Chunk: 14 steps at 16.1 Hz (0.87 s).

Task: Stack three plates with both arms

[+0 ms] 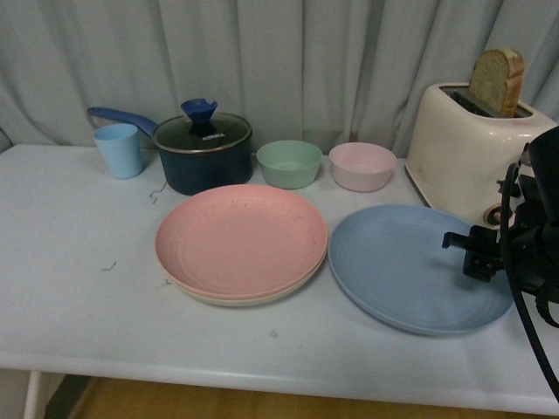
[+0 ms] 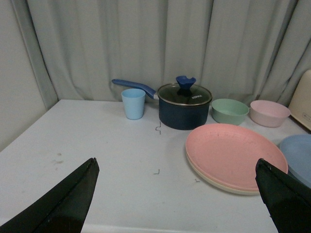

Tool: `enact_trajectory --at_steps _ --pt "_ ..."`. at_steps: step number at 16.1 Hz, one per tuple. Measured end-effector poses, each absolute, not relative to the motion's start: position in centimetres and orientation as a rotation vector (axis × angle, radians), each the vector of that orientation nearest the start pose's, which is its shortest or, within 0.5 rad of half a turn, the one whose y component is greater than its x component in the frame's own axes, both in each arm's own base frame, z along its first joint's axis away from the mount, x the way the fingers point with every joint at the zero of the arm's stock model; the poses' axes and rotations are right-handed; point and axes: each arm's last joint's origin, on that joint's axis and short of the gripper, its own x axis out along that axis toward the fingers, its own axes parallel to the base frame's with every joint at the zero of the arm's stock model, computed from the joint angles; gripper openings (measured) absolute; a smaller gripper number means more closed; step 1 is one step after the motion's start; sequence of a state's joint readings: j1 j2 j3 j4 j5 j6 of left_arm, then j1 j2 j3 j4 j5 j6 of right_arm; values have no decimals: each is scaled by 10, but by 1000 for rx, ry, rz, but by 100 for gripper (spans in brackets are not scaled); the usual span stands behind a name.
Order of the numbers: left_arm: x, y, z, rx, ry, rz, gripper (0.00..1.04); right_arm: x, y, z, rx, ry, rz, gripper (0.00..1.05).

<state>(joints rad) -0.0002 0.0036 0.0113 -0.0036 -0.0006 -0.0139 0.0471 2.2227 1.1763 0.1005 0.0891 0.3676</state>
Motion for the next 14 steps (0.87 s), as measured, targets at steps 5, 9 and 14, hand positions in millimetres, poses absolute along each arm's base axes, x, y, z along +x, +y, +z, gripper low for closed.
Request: enact_trajectory --at_steps 5,9,14 --pt "97 0 167 -14 -4 0 98 398 9 73 330 842 -163 5" --pt "97 0 167 -14 -4 0 98 344 -7 83 349 814 -134 3" --pt "97 0 167 -14 -4 0 98 337 10 146 366 644 -2 3"
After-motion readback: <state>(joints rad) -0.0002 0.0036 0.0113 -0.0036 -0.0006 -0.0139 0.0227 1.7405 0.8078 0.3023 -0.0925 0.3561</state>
